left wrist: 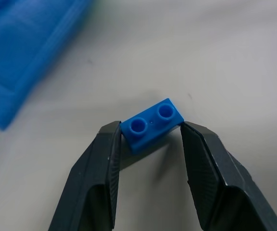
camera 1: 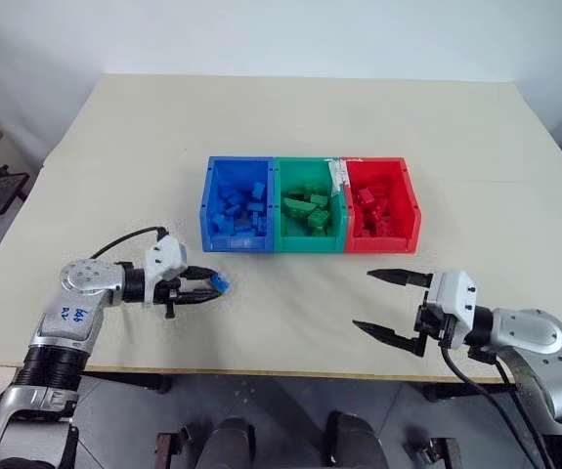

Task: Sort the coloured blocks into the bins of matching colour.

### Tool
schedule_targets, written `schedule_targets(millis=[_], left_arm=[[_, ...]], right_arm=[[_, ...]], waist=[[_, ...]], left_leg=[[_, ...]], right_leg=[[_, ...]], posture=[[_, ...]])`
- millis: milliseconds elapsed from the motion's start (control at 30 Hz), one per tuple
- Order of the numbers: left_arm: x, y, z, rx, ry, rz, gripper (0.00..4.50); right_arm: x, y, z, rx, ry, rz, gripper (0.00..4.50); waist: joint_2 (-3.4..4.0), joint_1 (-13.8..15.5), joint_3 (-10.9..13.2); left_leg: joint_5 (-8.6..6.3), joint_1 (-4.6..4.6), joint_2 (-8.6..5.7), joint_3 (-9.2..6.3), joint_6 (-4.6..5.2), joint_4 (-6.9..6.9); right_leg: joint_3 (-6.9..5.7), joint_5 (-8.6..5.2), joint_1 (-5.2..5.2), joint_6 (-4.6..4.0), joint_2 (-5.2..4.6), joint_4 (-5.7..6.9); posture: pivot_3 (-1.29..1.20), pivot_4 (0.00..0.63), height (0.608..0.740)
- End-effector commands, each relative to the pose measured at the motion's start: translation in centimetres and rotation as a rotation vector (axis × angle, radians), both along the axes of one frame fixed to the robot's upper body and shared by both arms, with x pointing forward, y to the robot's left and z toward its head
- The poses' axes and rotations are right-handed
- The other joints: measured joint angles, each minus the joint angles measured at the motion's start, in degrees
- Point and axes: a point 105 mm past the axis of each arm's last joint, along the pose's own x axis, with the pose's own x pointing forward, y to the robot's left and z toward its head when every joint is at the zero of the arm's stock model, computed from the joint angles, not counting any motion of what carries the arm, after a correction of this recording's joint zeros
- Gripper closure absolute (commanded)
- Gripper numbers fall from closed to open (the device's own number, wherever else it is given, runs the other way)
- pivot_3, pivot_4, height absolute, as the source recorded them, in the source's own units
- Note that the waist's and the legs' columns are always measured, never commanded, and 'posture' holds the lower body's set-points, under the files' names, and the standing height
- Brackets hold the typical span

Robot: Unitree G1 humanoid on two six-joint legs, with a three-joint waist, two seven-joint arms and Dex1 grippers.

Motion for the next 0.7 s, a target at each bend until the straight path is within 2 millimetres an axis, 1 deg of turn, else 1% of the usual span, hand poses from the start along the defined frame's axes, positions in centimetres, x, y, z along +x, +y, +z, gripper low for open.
schedule_targets(millis=[33, 67, 100, 200, 267, 333, 400, 433, 467, 567, 633, 700], left_arm=[[2.3, -1.1, 6.2, -0.189, -0.180, 0.121, 2.94], [3.3, -1.5, 7.6, -0.229, -0.213, 0.173, 2.94], [4.0, -1.9, 8.4, -0.250, -0.230, 0.208, 2.94], [5.8, -3.4, 10.3, -0.298, -0.265, 0.269, 2.94], [7.2, -4.1, 10.6, -0.299, -0.253, 0.302, 2.94], [7.8, -4.4, 10.6, -0.295, -0.247, 0.312, 2.94], [8.2, -4.3, 10.1, -0.262, -0.233, 0.318, 2.20], [8.3, -4.3, 9.9, -0.255, -0.227, 0.319, 1.97], [8.4, -4.2, 9.9, -0.248, -0.226, 0.321, 1.63], [8.3, -3.8, 10.0, -0.244, -0.237, 0.325, 0.69], [7.6, -2.9, 10.0, -0.232, -0.258, 0.310, 0.09], [6.4, -1.9, 9.9, -0.205, -0.294, 0.271, 0.04]], right_arm=[[-0.2, -1.0, 2.2, 0.069, -0.079, -0.090, 0.00], [-0.1, -1.4, 2.7, 0.099, -0.108, -0.127, 0.00], [0.0, -1.8, 3.2, 0.130, -0.118, -0.159, 0.00], [0.2, -2.8, 4.3, 0.190, -0.164, -0.245, 0.00], [0.3, -3.3, 4.5, 0.204, -0.177, -0.281, 0.00], [0.4, -3.3, 4.5, 0.206, -0.177, -0.286, 0.00], [0.4, -3.3, 4.5, 0.201, -0.181, -0.286, 0.00], [0.4, -3.4, 4.5, 0.199, -0.183, -0.286, 0.00], [0.5, -3.4, 4.6, 0.198, -0.185, -0.287, 0.00], [0.6, -3.4, 4.7, 0.196, -0.194, -0.286, 0.00], [0.8, -3.2, 4.7, 0.191, -0.195, -0.275, 0.00], [0.9, -3.0, 4.6, 0.179, -0.189, -0.255, 0.00]], waist=[[-0.01, 0.62, 0.00], [-0.05, 0.90, 0.01], [-0.07, 1.12, 0.01], [-0.10, 1.11, -0.02], [-0.10, 1.11, -0.02], [-0.10, 0.83, -0.02], [-0.10, 0.41, -0.02], [-0.10, 0.33, -0.02], [-0.10, 0.29, -0.02], [-0.12, 0.33, -0.01], [-0.11, 0.34, -0.01], [-0.11, -0.15, -0.01]], left_leg=[[0.00, -0.01, 0.00, 0.00, 0.00, 0.01], [0.00, -0.01, -0.01, -0.02, 0.00, 0.04], [0.00, -0.01, 0.00, -0.02, 0.00, 0.07], [0.00, 0.01, -0.03, 0.00, 0.00, 0.07], [0.00, 0.00, -0.04, 0.00, 0.00, 0.03], [0.00, 0.01, -0.04, 0.01, 0.00, 0.01], [0.00, 0.04, -0.04, 0.03, 0.00, -0.05], [0.00, 0.04, -0.04, 0.03, 0.00, -0.07], [0.00, 0.04, -0.04, 0.03, 0.00, -0.07], [0.00, -0.02, -0.04, 0.03, 0.00, -0.05], [0.00, 0.00, -0.04, 0.03, 0.00, -0.05], [0.00, 0.01, -0.04, 0.03, 0.00, -0.05]], right_leg=[[0.00, 0.00, 0.00, 0.00, 0.00, 0.00], [-0.01, 0.00, 0.00, 0.00, 0.00, 0.00], [-0.02, 0.00, 0.01, 0.00, 0.01, 0.00], [0.00, 0.01, 0.04, 0.01, -0.01, 0.00], [-0.01, 0.01, 0.03, 0.01, -0.01, -0.01], [-0.01, 0.01, 0.03, 0.01, 0.00, -0.03], [0.00, 0.01, 0.00, 0.01, 0.01, -0.03], [0.00, 0.01, -0.01, 0.01, 0.00, -0.03], [0.00, 0.01, -0.01, 0.01, 0.01, -0.03], [-0.01, 0.01, -0.02, 0.01, 0.00, -0.05], [0.00, 0.01, -0.02, 0.01, 0.00, -0.04], [0.00, 0.01, -0.02, 0.01, 0.00, -0.04]], posture=[[0.00, 0.150, 0.740], [0.00, 0.150, 0.740], [0.00, 0.150, 0.740], [0.00, 0.150, 0.740], [0.00, 0.150, 0.740], [0.00, 0.150, 0.740], [0.00, 0.150, 0.740], [0.00, 0.150, 0.740], [0.00, 0.150, 0.740], [0.00, 0.150, 0.740], [0.00, 0.150, 0.740], [0.00, 0.150, 0.740]])
